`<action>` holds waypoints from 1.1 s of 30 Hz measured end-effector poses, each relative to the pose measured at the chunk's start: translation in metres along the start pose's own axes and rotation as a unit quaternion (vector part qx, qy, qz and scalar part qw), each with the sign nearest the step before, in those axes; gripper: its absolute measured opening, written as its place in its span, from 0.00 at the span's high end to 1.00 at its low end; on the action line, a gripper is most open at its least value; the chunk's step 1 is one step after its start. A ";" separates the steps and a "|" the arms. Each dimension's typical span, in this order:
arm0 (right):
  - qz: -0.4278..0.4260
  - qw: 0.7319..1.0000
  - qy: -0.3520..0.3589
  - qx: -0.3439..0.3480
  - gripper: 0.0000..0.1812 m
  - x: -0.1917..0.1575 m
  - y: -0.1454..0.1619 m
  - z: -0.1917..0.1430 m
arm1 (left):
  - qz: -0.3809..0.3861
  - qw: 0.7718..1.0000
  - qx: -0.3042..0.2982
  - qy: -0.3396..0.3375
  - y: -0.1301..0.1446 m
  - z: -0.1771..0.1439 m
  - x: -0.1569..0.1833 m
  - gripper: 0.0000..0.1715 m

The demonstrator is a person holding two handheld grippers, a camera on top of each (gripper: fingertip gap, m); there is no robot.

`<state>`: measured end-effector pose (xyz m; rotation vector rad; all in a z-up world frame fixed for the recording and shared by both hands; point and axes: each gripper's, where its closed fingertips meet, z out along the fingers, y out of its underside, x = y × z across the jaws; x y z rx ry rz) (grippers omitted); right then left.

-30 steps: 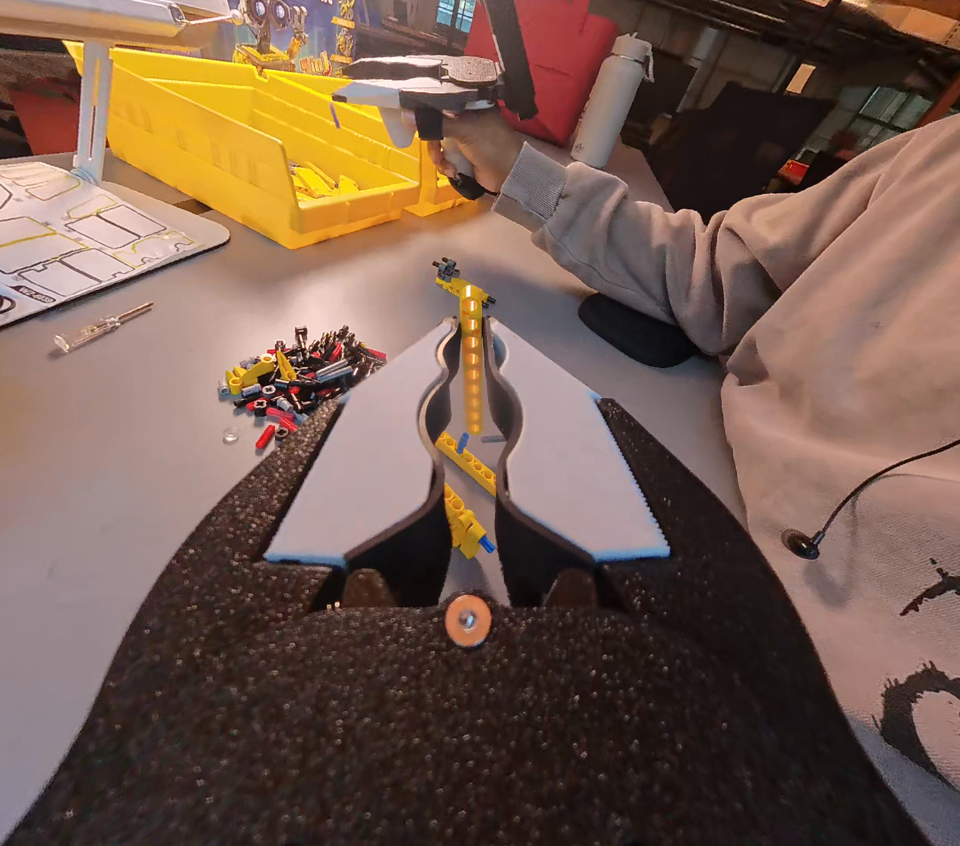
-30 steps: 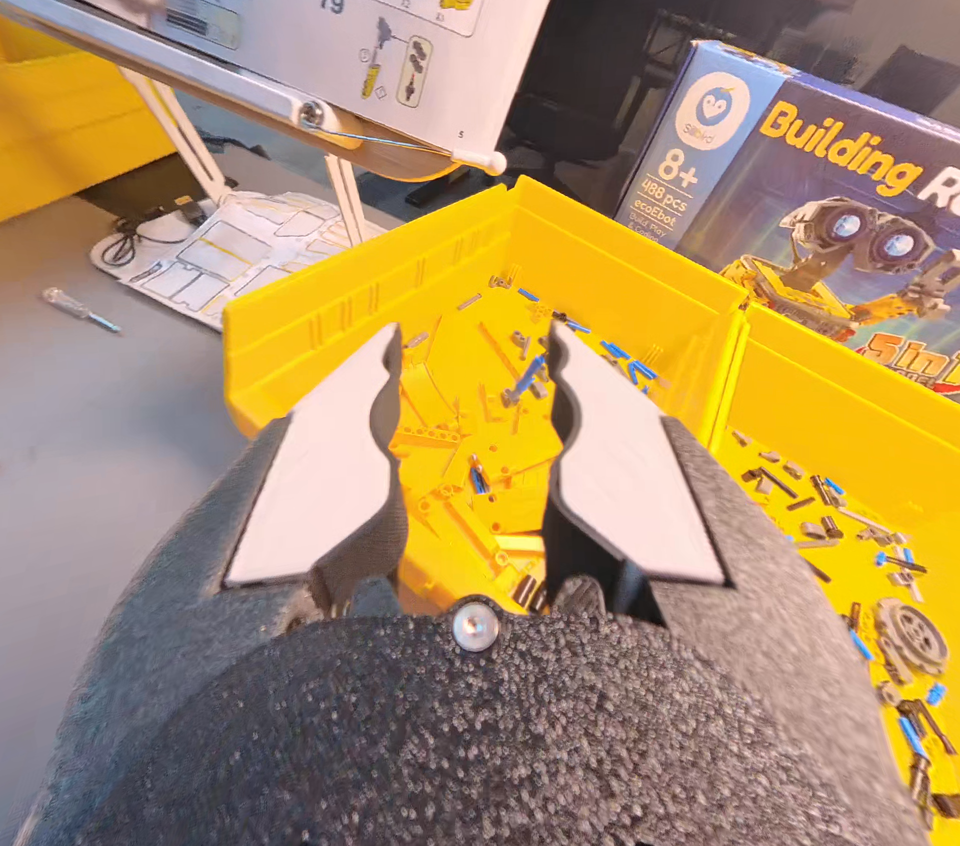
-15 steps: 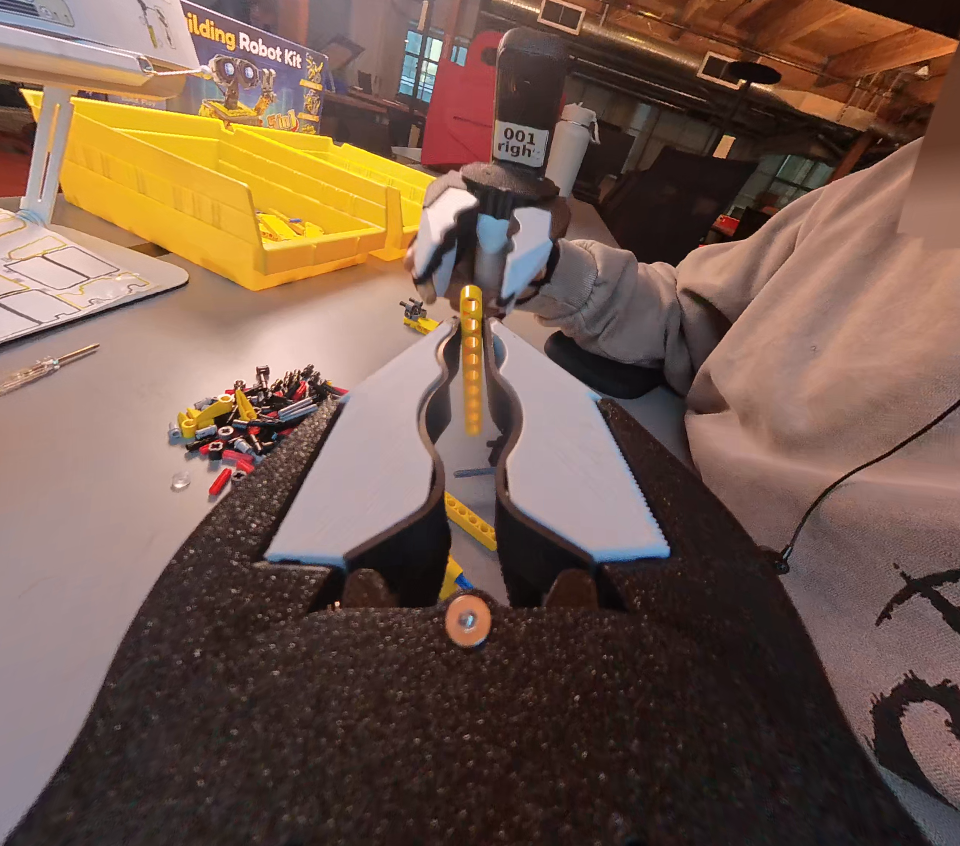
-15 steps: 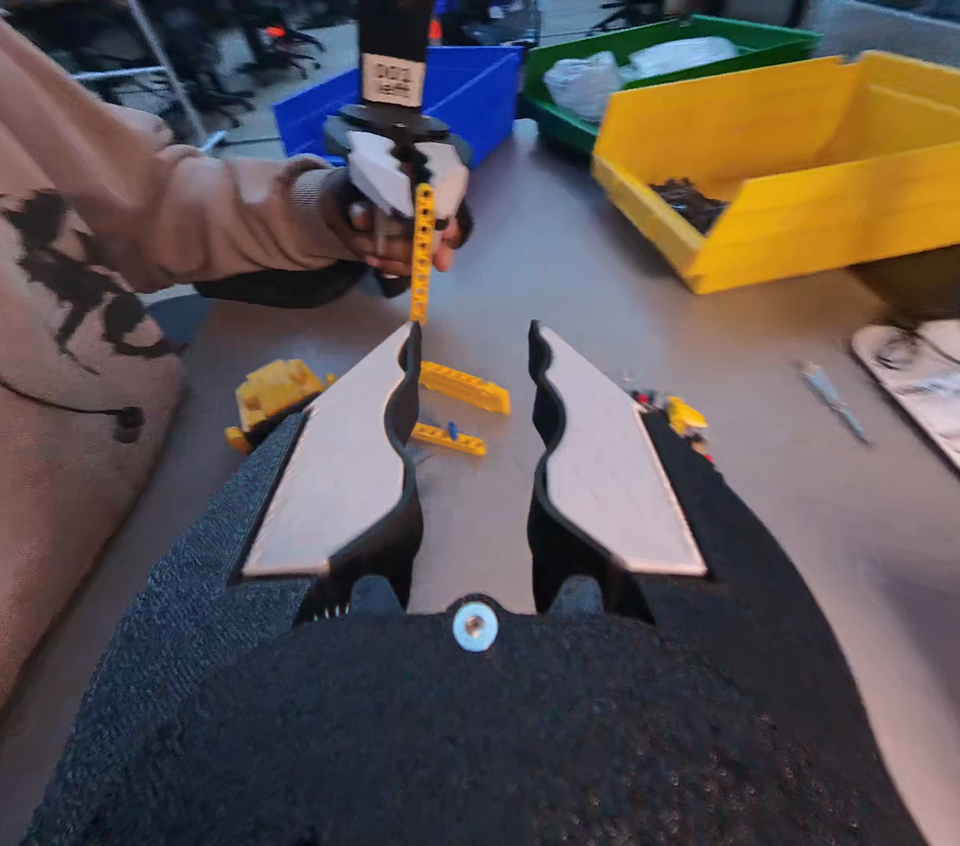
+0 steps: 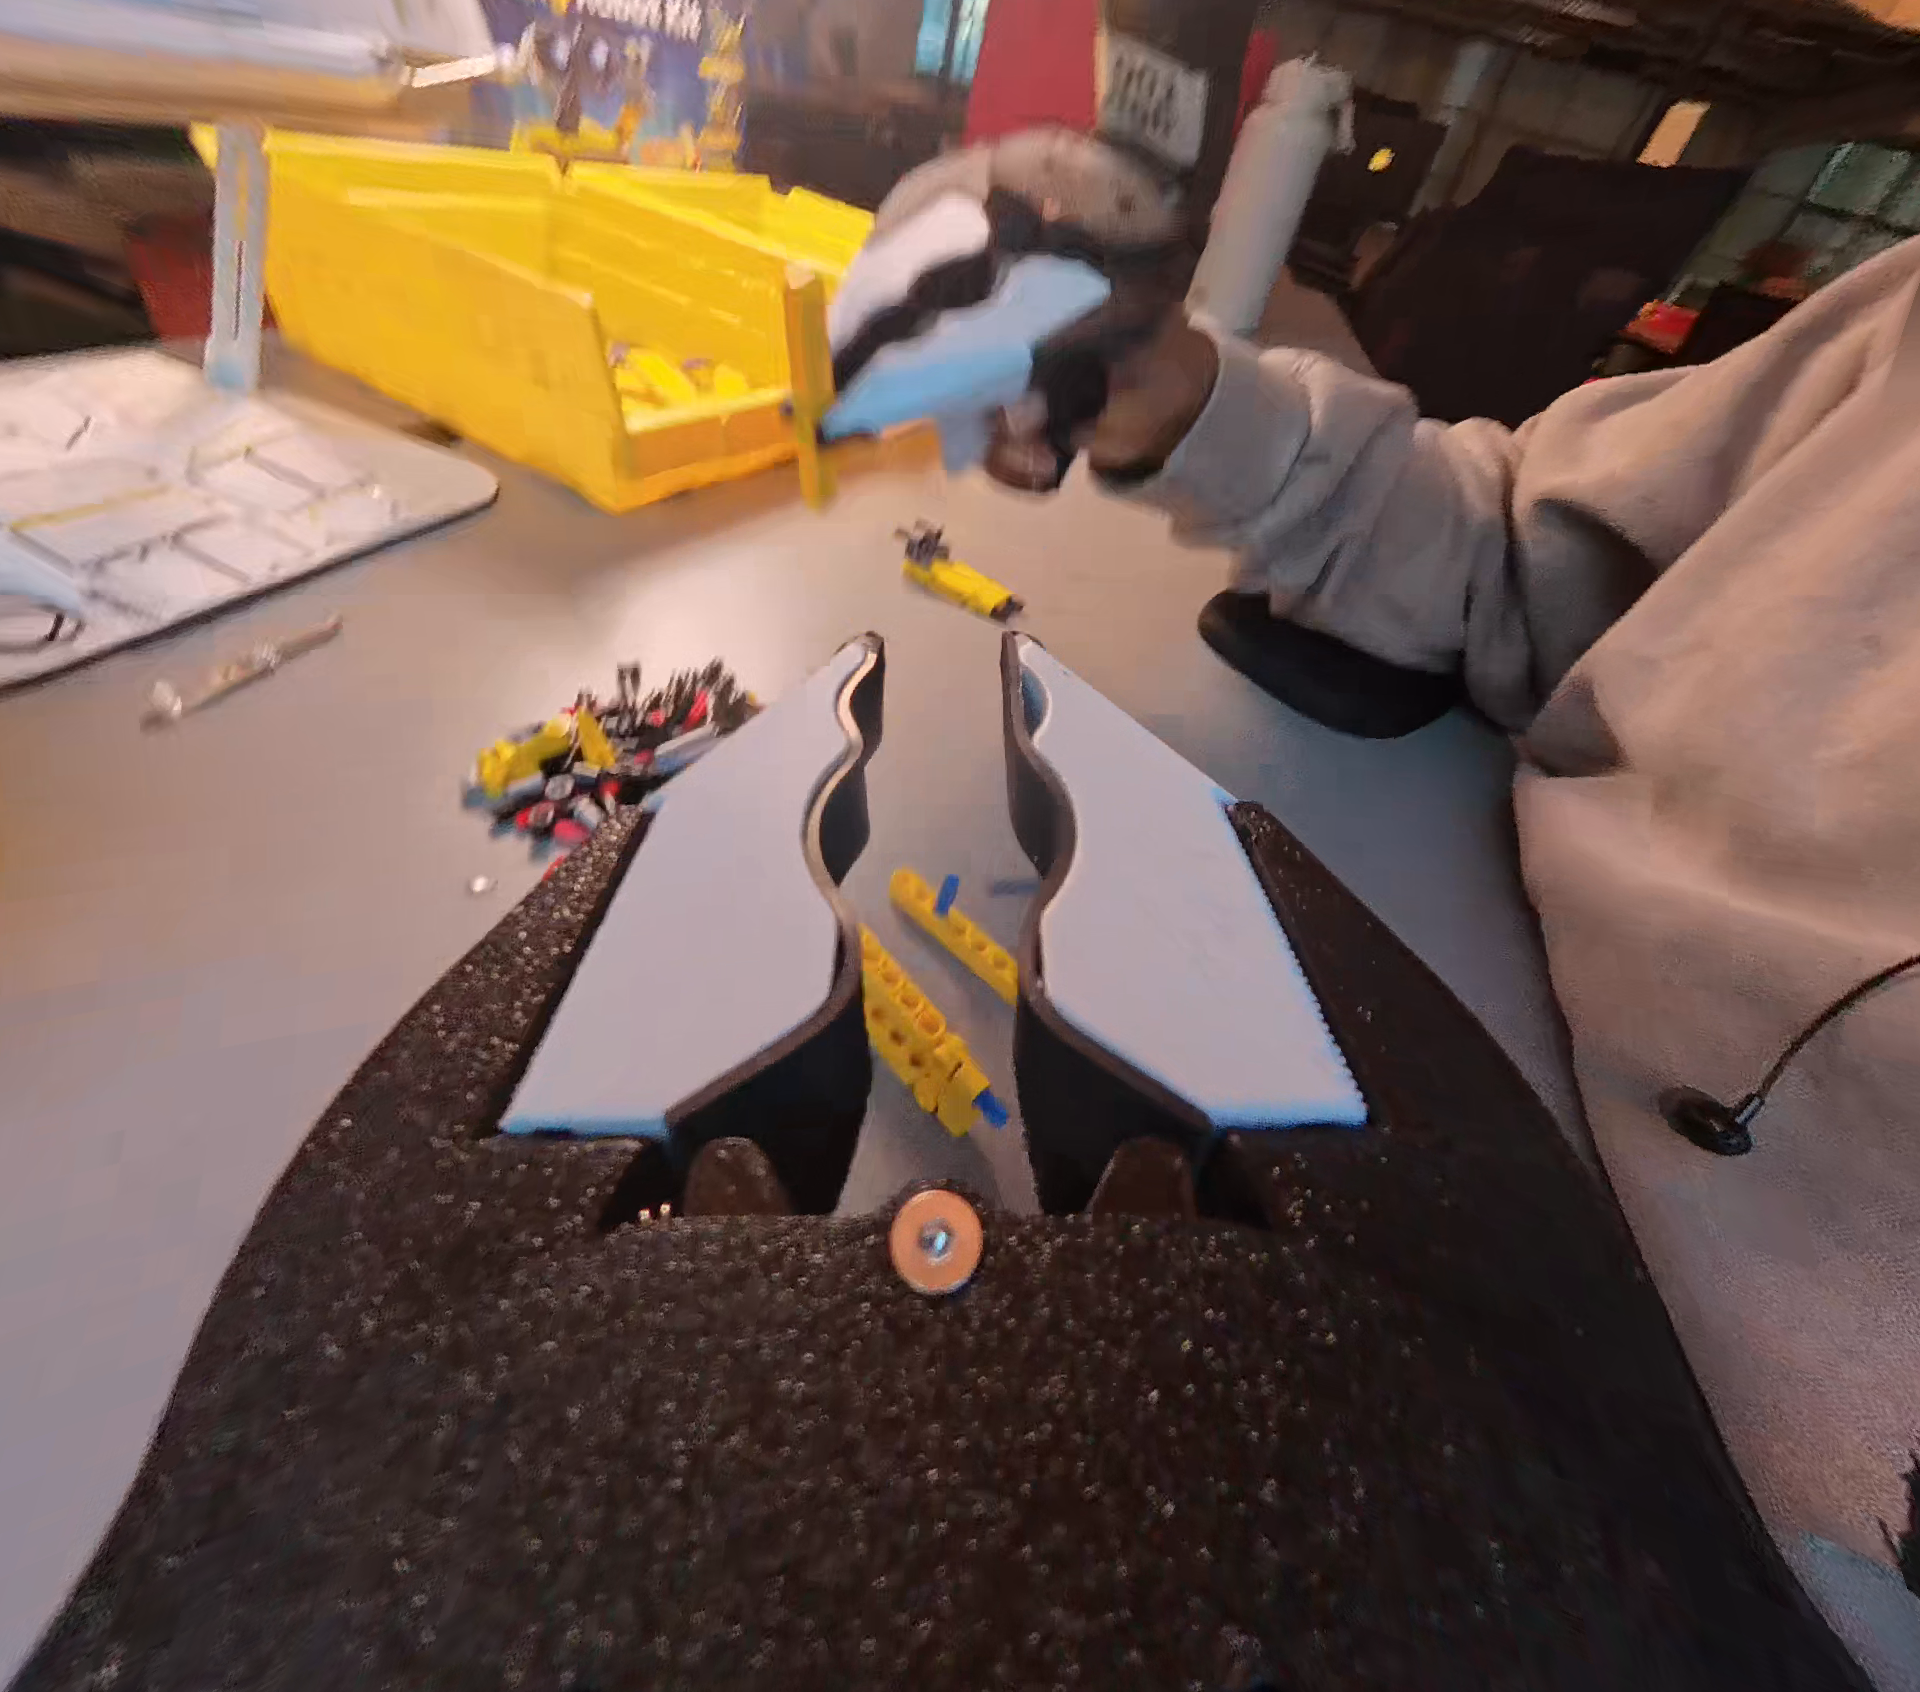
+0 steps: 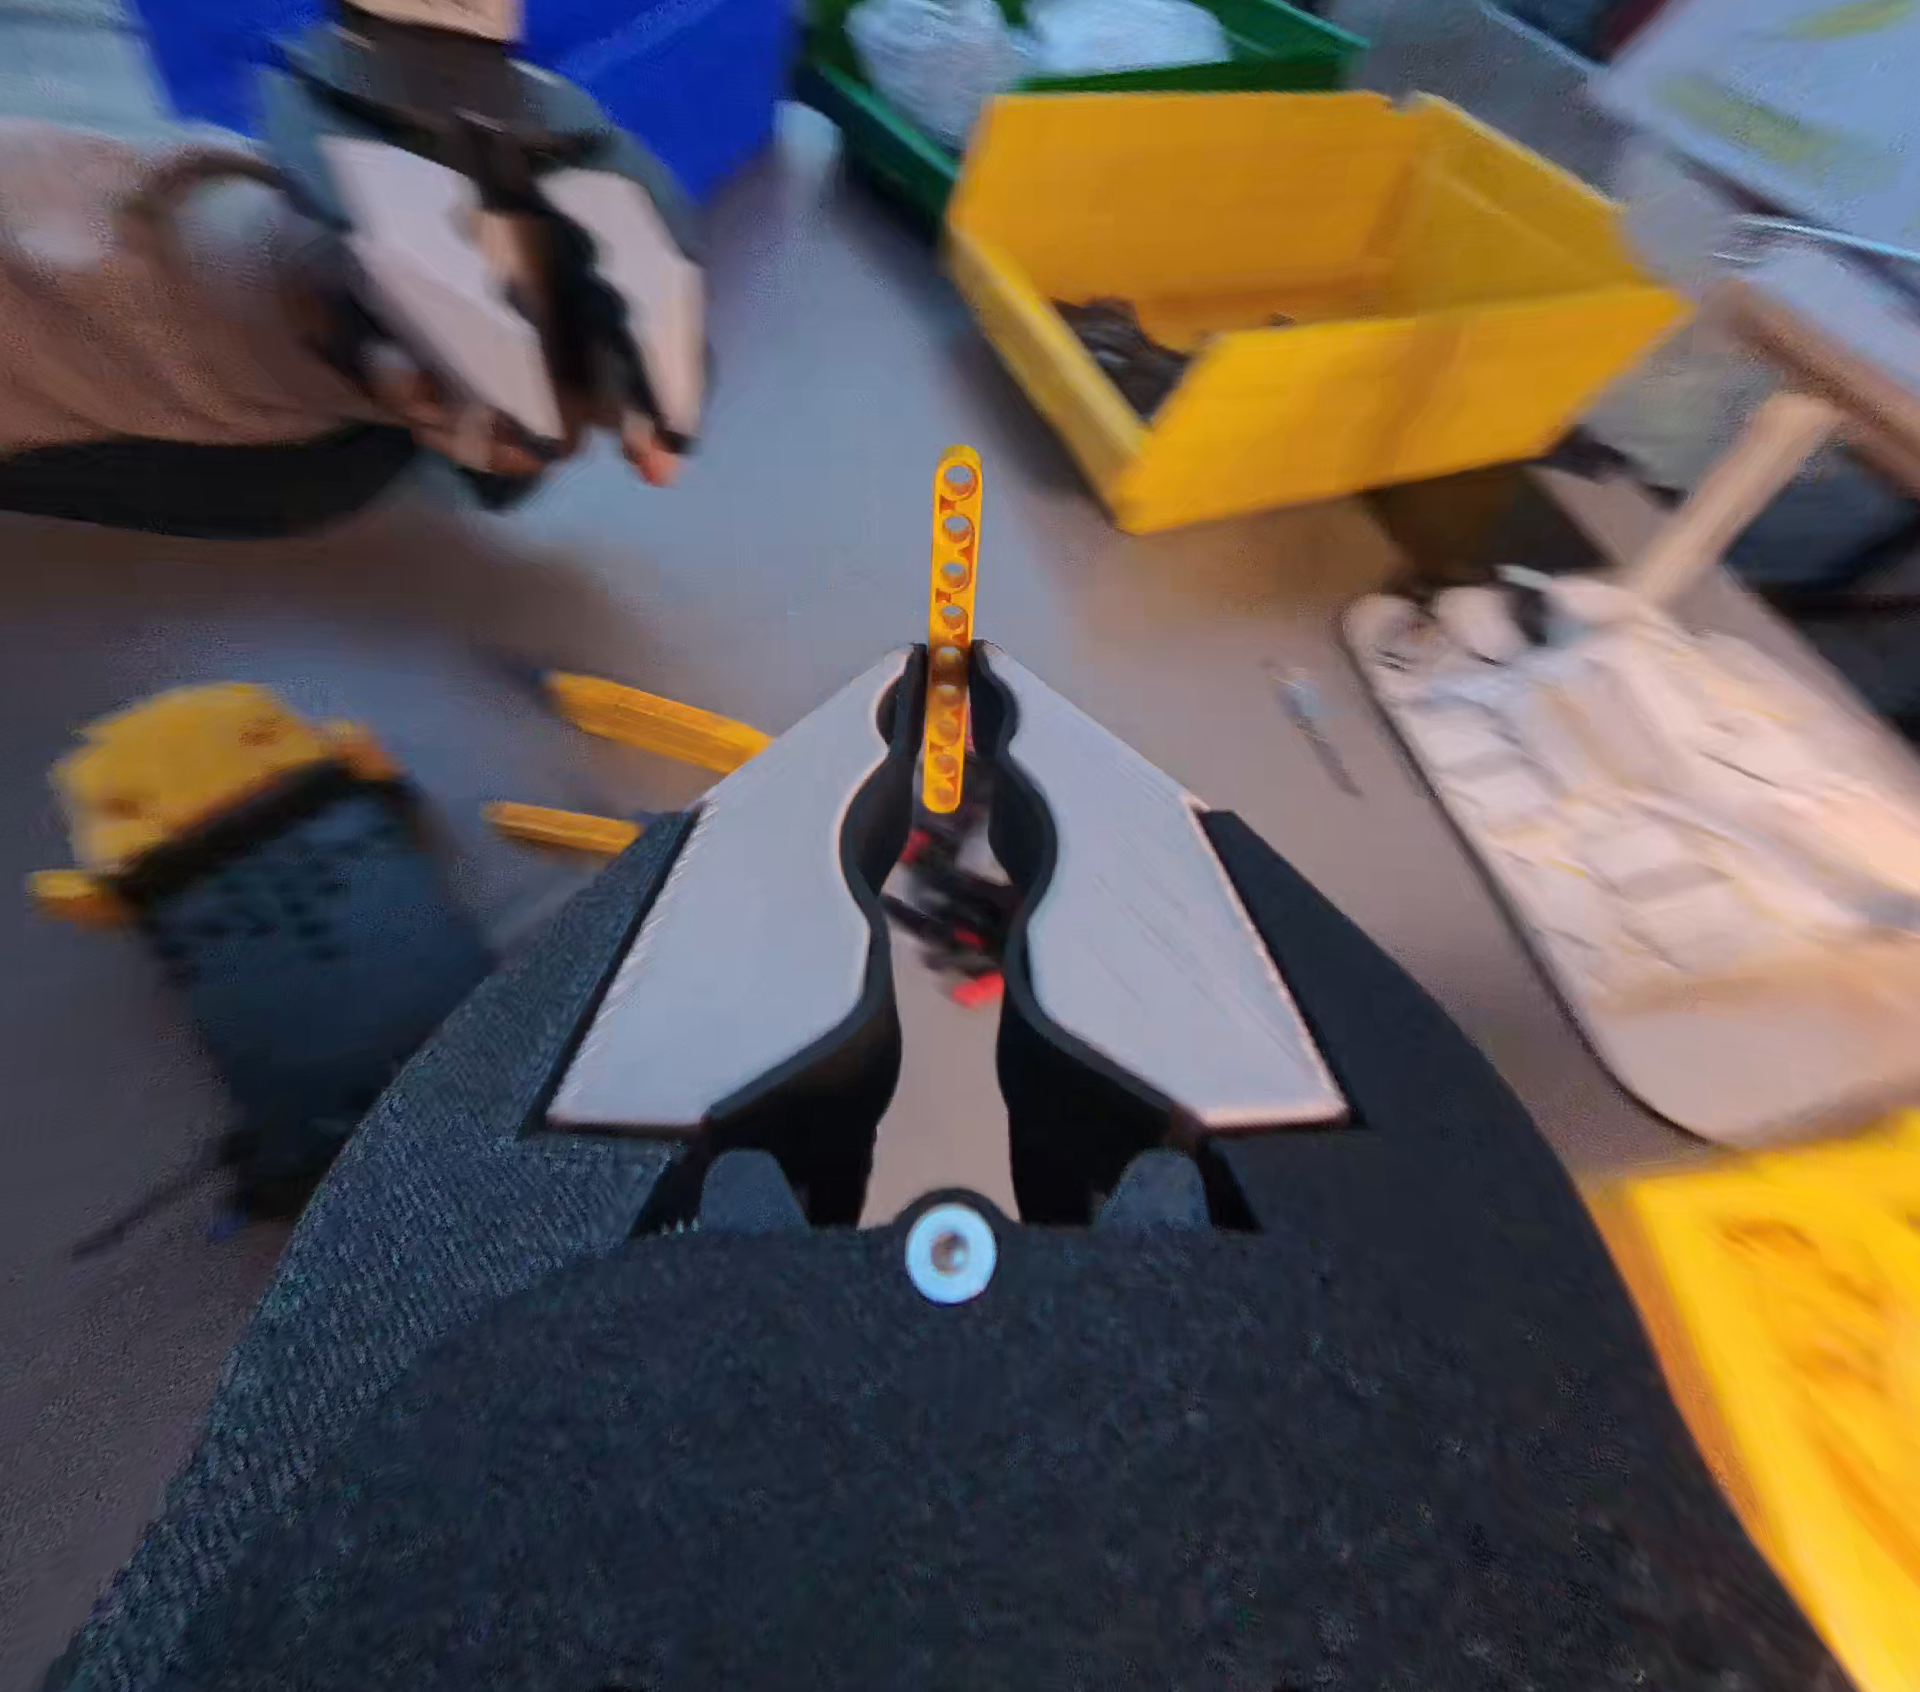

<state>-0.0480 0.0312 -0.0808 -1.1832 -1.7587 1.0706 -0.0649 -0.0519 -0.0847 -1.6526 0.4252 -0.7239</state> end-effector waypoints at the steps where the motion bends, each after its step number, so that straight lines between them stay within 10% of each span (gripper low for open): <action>1: -0.019 0.996 0.087 -0.029 0.97 0.044 0.009 -0.016 | -0.015 0.999 -0.039 -0.017 0.011 0.000 -0.009 0.86; 7: -0.039 0.851 0.466 -0.240 0.96 0.244 0.094 -0.156 | -0.018 0.982 -0.186 -0.040 0.066 0.007 -0.017 0.79; 12: -0.046 0.806 0.529 -0.262 0.85 0.265 0.119 -0.182 | 0.023 0.967 -0.249 -0.046 0.093 0.016 -0.012 0.78; 15: -0.084 0.866 0.446 -0.211 0.80 0.228 0.089 -0.145 | 0.038 0.962 -0.267 -0.051 0.099 0.015 -0.013 0.79; 19: -0.066 0.982 0.091 -0.152 0.81 0.071 0.058 -0.042 | 0.045 0.960 -0.269 -0.058 0.099 0.013 -0.016 0.80; 24: -0.069 0.974 -0.154 -0.150 0.81 -0.078 0.064 0.021 | 0.039 0.963 -0.258 -0.060 0.095 0.011 -0.017 0.80; 33: -0.073 0.963 -0.171 -0.196 0.94 -0.096 0.084 0.049 | 0.049 0.965 -0.248 -0.066 0.089 0.010 -0.019 0.80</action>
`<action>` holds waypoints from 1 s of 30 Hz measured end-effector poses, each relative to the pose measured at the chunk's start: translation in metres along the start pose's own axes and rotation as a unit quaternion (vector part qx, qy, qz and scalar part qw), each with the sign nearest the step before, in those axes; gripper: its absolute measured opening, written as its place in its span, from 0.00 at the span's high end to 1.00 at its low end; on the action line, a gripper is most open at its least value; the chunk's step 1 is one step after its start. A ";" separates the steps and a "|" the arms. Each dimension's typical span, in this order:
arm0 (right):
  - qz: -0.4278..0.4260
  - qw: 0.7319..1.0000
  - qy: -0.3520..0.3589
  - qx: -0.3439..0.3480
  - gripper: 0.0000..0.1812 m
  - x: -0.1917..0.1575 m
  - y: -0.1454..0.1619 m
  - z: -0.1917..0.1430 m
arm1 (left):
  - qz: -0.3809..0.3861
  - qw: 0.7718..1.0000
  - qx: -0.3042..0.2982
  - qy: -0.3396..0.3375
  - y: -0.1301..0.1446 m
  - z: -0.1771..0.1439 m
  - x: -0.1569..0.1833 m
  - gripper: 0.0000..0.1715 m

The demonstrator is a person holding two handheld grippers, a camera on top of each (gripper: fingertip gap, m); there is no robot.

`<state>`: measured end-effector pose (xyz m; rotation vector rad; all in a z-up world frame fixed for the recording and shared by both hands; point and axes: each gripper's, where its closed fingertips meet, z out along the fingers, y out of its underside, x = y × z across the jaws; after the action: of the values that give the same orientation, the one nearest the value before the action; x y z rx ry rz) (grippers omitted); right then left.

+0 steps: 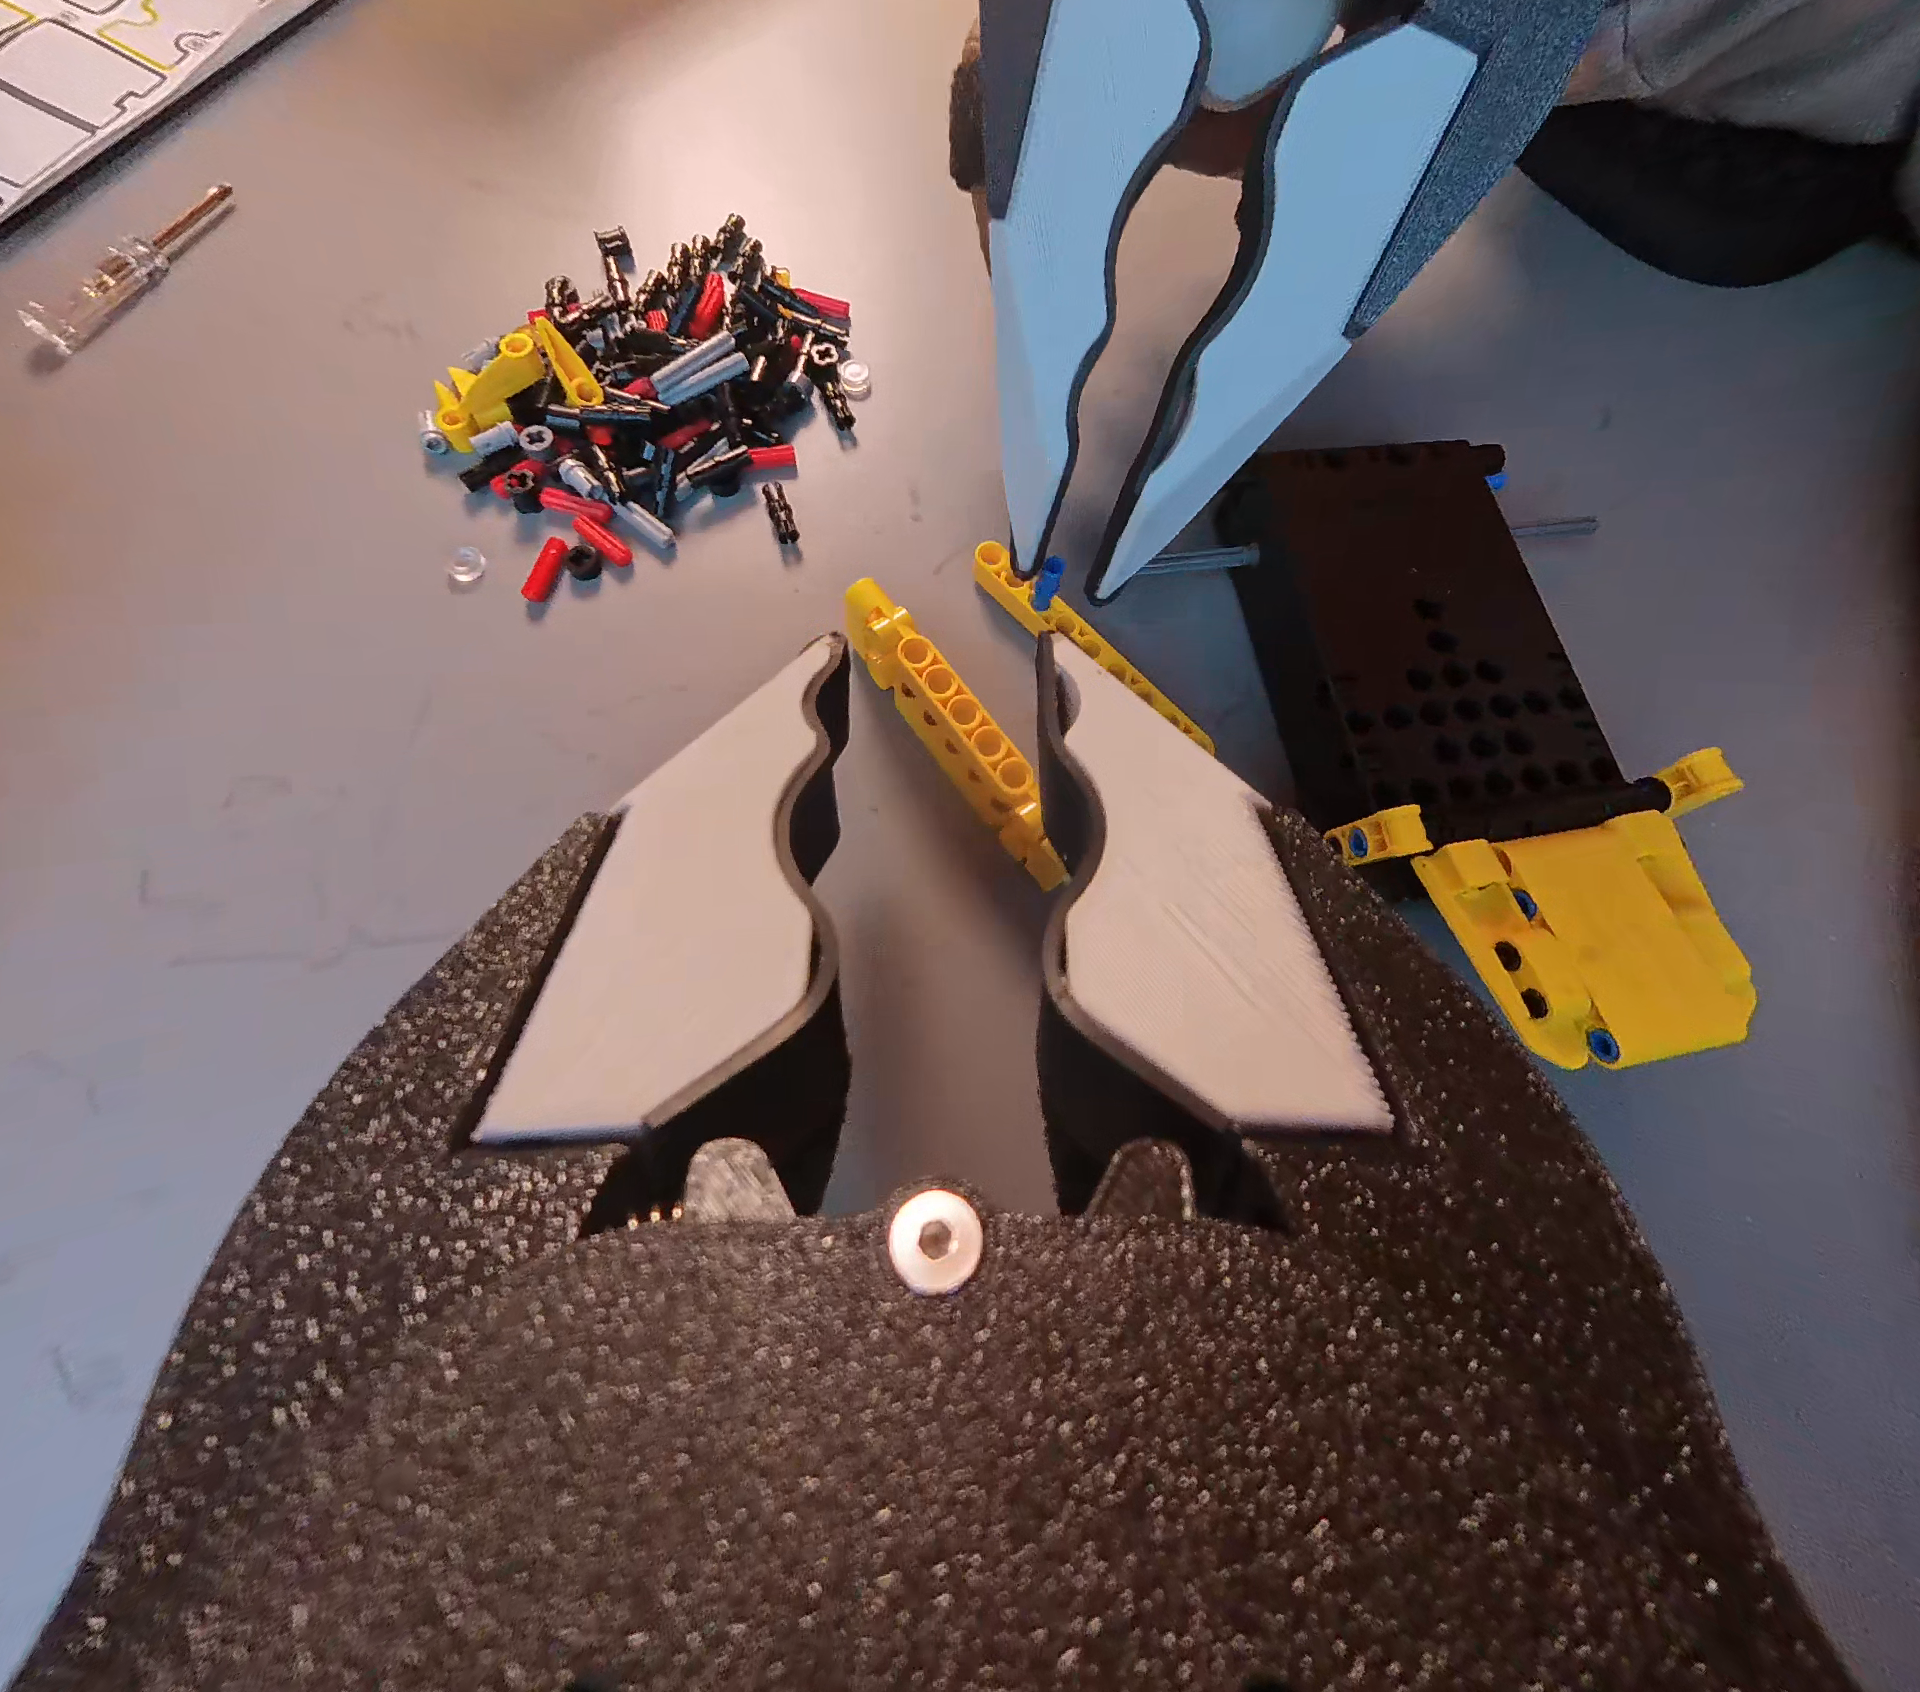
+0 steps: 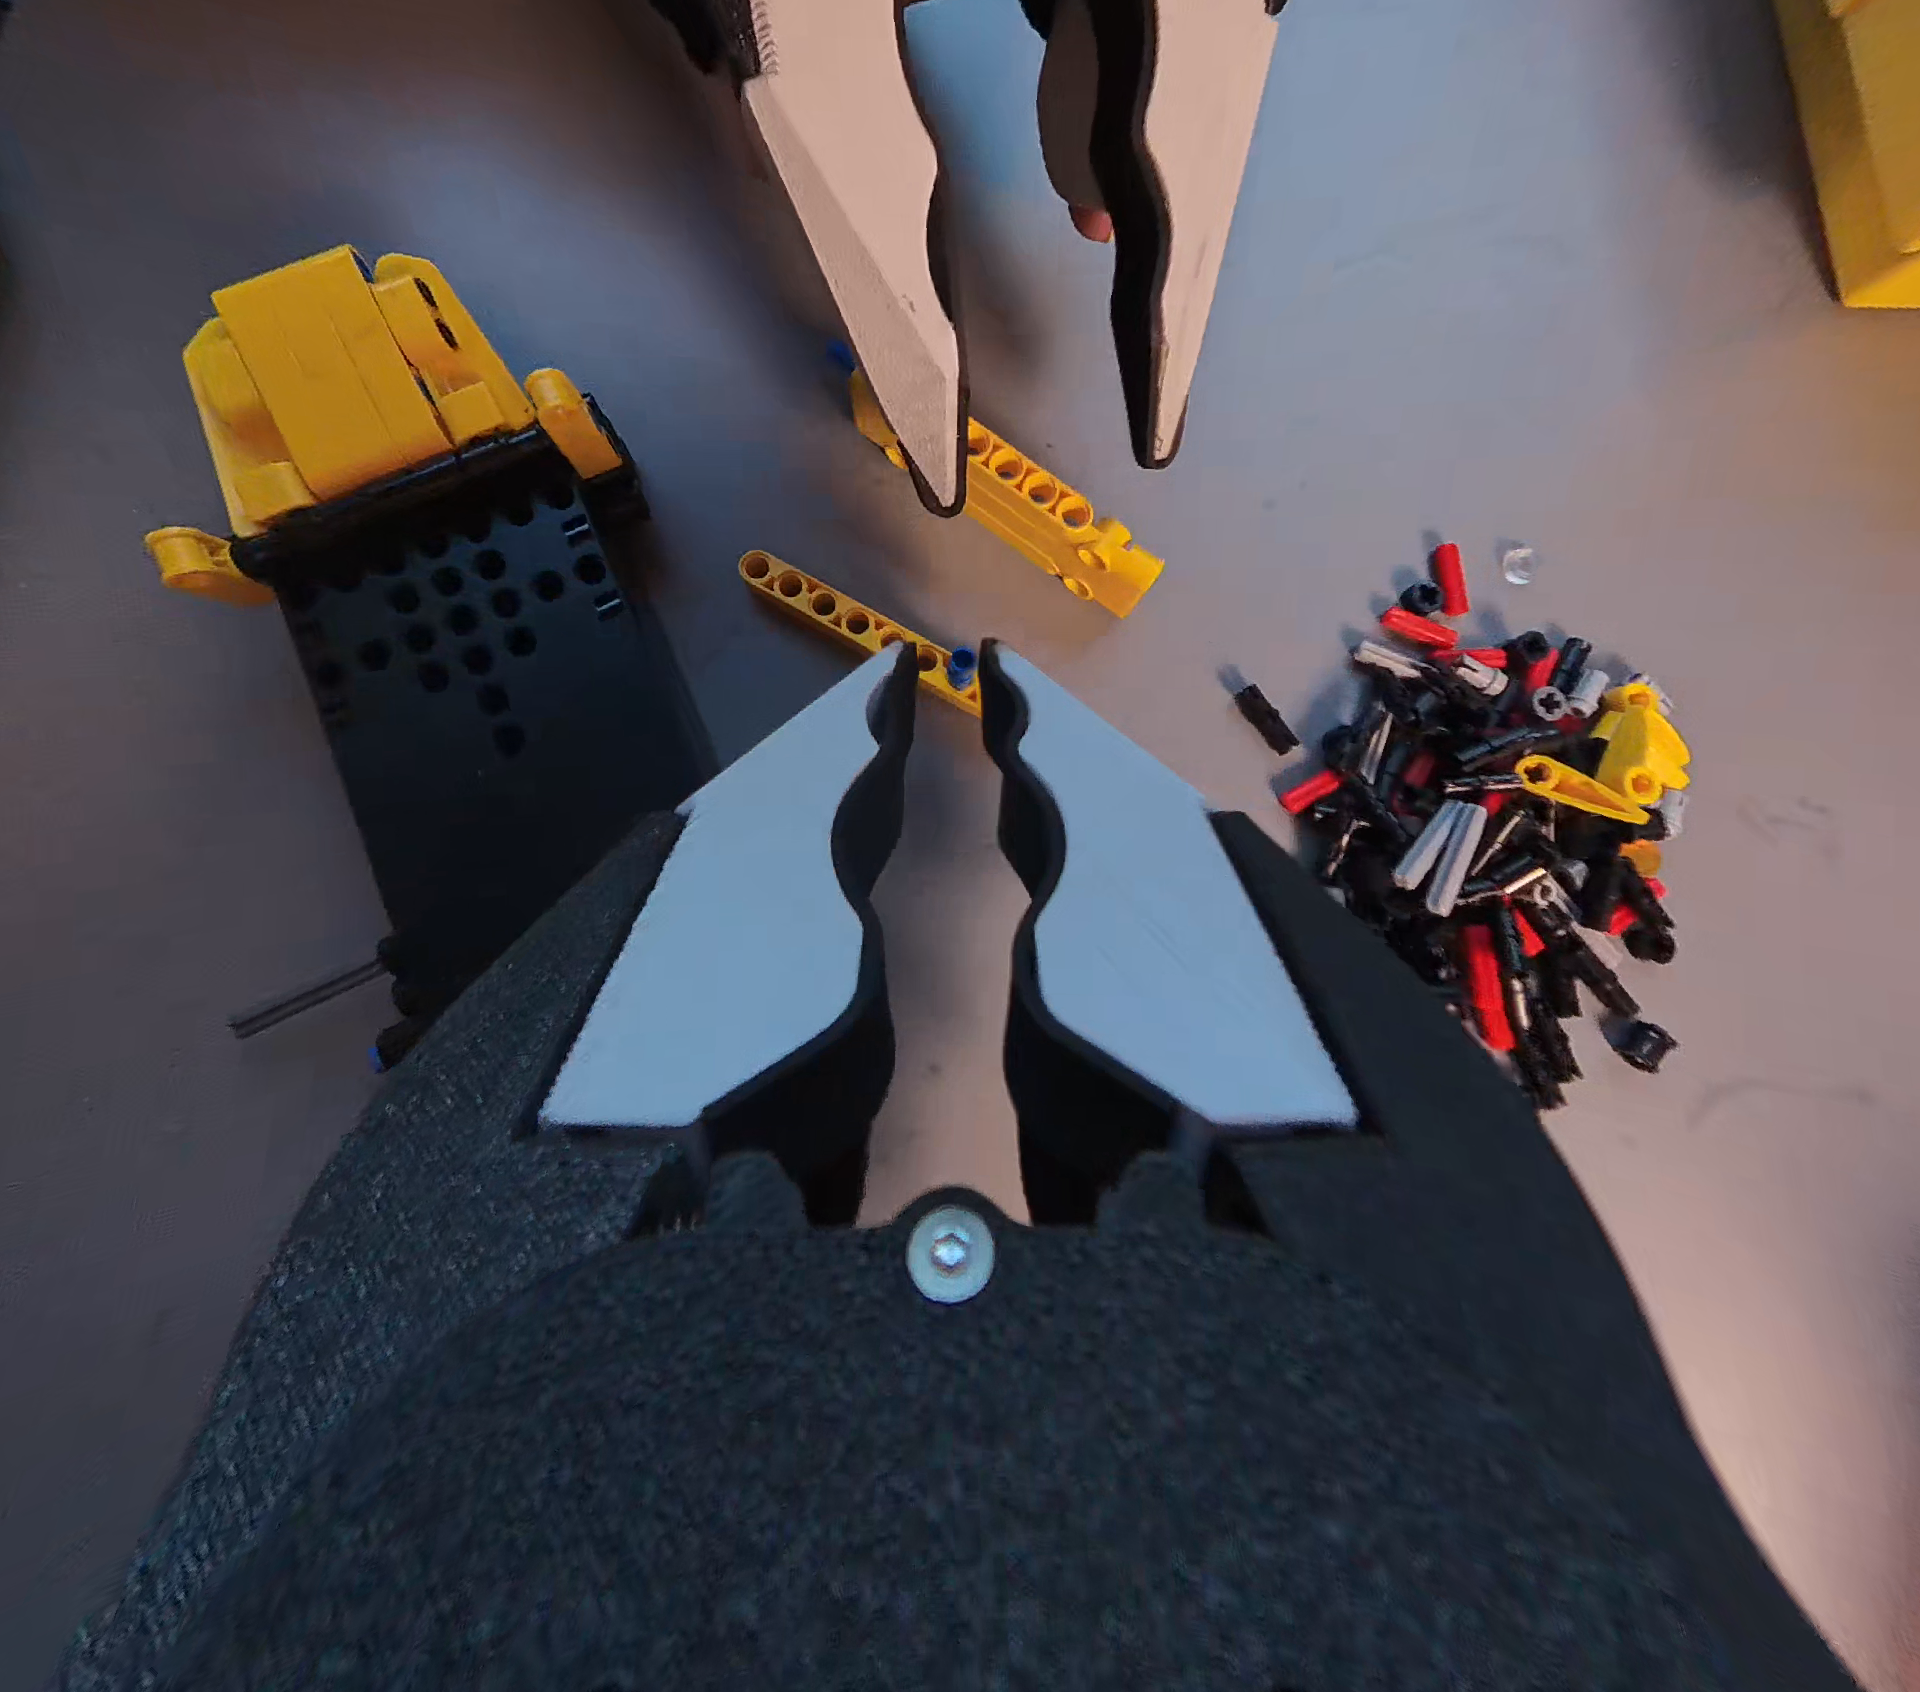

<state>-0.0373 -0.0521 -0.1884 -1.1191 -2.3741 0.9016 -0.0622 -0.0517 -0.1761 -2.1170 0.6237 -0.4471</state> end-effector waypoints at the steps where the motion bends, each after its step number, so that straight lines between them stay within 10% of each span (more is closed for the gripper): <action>1: -0.002 1.000 0.005 0.000 0.97 0.001 0.000 0.000 | -0.002 1.000 0.005 0.003 -0.002 -0.001 0.000 0.80; 7: -0.042 0.991 0.026 0.122 0.98 0.000 -0.036 -0.031 | -0.110 0.981 0.114 0.112 -0.034 -0.020 0.013 0.78; 15: -0.169 0.908 0.126 0.362 0.98 -0.021 -0.116 -0.121 | -0.291 0.792 0.328 0.425 -0.105 -0.091 0.051 0.82; 19: -0.212 0.897 0.157 0.355 0.98 -0.031 -0.124 -0.120 | -0.300 0.760 0.321 0.479 -0.112 -0.092 0.073 0.84; 23: -0.234 0.897 0.162 0.338 0.98 -0.040 -0.124 -0.114 | -0.286 0.769 0.313 0.477 -0.111 -0.088 0.081 0.95; 30: -0.119 0.935 0.153 0.297 0.93 -0.024 -0.092 -0.100 | -0.148 0.904 0.271 0.296 -0.093 -0.060 0.070 0.97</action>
<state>-0.0167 -0.0757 -0.0542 -0.6560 -1.7551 1.1501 -0.0118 -0.0837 -0.0592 -1.5215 0.4293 -1.3077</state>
